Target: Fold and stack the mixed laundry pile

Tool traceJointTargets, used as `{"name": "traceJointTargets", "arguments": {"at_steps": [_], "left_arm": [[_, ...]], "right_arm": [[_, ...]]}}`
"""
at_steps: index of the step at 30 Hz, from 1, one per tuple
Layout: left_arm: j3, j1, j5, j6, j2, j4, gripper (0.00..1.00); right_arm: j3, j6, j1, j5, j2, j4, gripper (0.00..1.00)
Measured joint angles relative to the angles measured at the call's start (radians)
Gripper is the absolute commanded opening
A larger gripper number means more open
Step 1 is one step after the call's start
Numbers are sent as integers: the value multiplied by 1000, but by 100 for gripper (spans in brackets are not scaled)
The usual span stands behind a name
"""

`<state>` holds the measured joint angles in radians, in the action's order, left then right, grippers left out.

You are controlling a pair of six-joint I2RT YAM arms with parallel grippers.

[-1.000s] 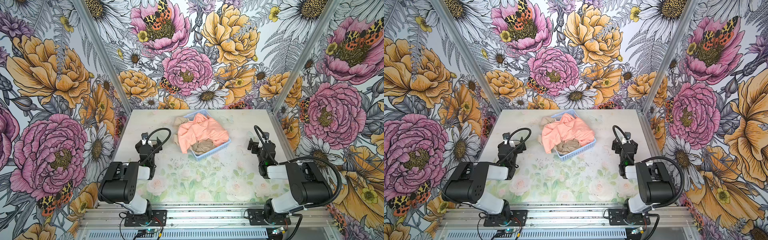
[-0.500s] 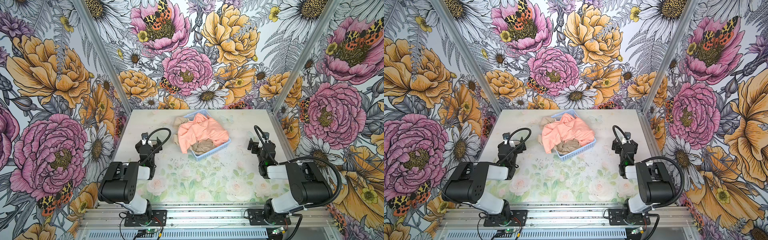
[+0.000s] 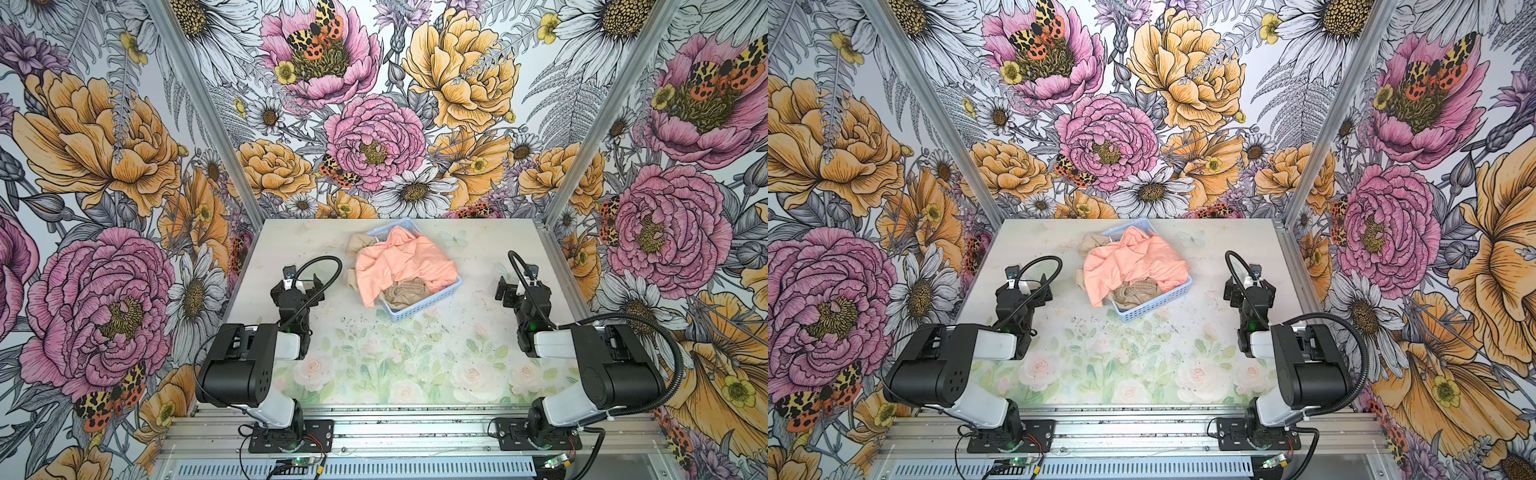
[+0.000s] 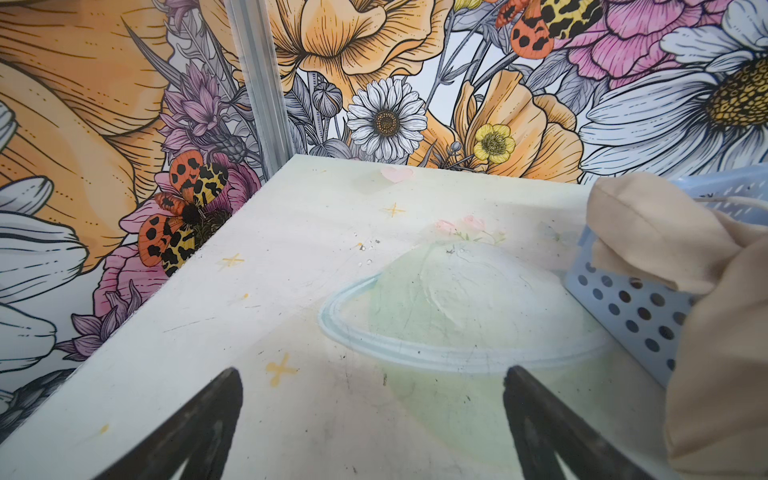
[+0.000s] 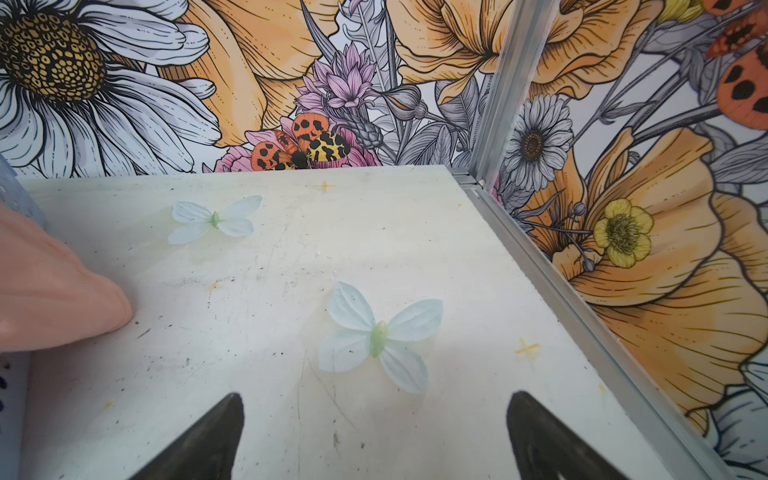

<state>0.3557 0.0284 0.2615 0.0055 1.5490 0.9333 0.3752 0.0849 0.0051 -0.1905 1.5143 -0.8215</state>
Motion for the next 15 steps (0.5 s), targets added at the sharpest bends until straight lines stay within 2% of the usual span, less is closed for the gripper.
{"name": "traceJointTargets", "arguments": {"at_steps": [3,7,11,15], "left_arm": [[27,7,20,-2,-71,-121,99],[174,36,64,-26,-226,-402,99],[338,78,71,-115,-361,-682,99],[377,116,29,-234,-482,-888,99]], "right_arm": [[89,-4,19,-12,-79,211,100],[274,23,89,-38,-179,471,100],[457,76,246,-36,-196,706,99],[594,130,443,3,-129,909,97]]}}
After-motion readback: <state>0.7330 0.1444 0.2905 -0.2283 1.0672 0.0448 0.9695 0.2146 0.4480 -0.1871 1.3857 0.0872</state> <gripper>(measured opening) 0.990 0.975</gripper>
